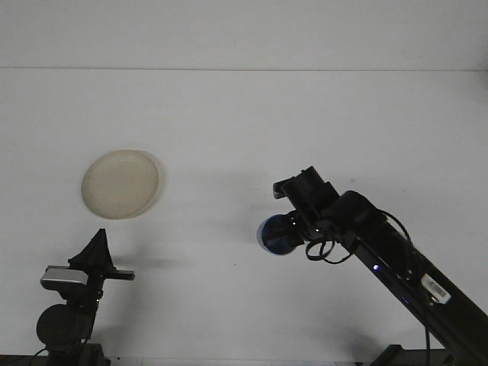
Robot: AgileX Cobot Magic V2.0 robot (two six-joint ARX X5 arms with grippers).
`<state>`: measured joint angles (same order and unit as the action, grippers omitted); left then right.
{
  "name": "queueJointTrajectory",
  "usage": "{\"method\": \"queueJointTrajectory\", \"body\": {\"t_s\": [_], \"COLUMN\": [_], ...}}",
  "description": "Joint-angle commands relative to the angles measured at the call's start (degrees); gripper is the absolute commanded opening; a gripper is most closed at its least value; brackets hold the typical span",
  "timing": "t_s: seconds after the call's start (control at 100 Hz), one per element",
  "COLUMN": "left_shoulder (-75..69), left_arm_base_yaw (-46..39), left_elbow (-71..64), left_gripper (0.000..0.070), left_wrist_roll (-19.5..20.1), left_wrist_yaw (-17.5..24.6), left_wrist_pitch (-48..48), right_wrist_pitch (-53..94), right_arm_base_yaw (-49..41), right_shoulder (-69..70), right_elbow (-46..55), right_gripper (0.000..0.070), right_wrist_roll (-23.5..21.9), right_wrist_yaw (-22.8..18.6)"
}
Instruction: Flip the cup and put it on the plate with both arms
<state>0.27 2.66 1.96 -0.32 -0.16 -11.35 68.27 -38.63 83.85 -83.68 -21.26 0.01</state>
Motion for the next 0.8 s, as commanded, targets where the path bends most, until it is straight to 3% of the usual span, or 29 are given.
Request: {"method": "queueJointTrajectory", "body": {"t_s": [0.0, 0.79], "left_shoulder": [-0.09, -0.09], "left_arm_base_yaw": [-0.02, -0.02], "left_elbow": [-1.14, -1.14], "left_gripper": [0.0012, 0.0012], "left_wrist_roll": [0.57, 0.57], "left_wrist_yaw": [0.0, 0.0], "left_wrist_pitch": [-0.7, -0.7], "right_wrist_pitch": [0.42, -1.86], "right_arm_base_yaw": [-1.22, -4.15], "right_shoulder": [2.99, 14.91], "right_elbow": [-2.25, -3.13], "right_gripper": [0.0002, 0.0004], "right_wrist_roll": [0.7, 3.19], "right_wrist_yaw": [-0.02, -1.51]}}
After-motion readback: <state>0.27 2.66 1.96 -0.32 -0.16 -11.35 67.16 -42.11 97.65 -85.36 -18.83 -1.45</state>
